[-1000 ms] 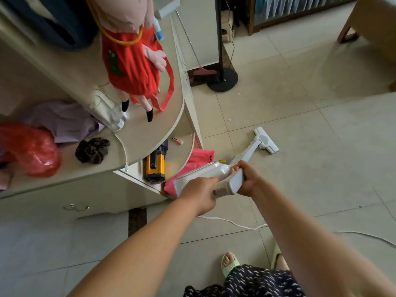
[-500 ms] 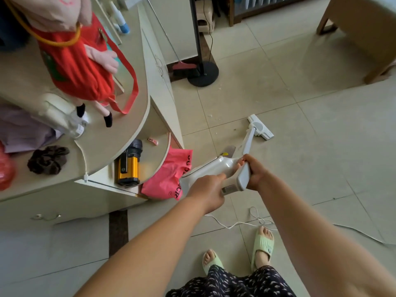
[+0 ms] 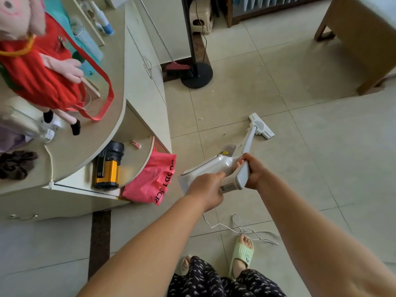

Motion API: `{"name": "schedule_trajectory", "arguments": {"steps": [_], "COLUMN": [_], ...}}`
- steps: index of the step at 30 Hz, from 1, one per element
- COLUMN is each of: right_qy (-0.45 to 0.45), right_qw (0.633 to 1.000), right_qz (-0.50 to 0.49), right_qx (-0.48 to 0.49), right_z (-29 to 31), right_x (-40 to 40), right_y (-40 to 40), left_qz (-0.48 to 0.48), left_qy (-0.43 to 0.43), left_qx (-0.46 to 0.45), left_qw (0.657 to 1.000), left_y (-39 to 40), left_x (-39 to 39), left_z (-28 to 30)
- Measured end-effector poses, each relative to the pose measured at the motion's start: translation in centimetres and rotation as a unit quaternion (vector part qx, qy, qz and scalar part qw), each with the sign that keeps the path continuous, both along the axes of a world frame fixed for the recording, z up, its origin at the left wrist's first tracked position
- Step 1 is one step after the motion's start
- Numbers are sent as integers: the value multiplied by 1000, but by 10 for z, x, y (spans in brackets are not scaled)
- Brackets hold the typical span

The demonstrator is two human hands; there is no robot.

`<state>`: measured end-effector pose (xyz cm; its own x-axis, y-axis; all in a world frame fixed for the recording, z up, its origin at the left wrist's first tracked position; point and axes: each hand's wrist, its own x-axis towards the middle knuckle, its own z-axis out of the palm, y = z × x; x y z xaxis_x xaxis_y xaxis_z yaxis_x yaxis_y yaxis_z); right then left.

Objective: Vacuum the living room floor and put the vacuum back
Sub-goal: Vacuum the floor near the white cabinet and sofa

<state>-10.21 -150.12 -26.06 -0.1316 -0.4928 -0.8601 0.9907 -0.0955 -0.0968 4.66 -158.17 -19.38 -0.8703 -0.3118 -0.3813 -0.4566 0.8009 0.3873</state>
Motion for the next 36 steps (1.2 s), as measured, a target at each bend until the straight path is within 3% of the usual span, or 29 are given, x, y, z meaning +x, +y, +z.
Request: {"name": "schedule_trajectory", "arguments": {"steps": [12, 36], "right_qy": [-1, -10], "right_qw": [1000, 995], "right_qz": [12, 87], "right_qx": [-26, -43], "right_z": [10, 26], "right_x": [-8, 208], "right_y": [16, -9], "left_qz": [8, 114], "left_qy": [15, 16], "left_qx": [-24, -35], "left_qw": [1000, 993], "left_y": [19, 21], "left_x": [-6, 221], "left_z": [13, 28]}}
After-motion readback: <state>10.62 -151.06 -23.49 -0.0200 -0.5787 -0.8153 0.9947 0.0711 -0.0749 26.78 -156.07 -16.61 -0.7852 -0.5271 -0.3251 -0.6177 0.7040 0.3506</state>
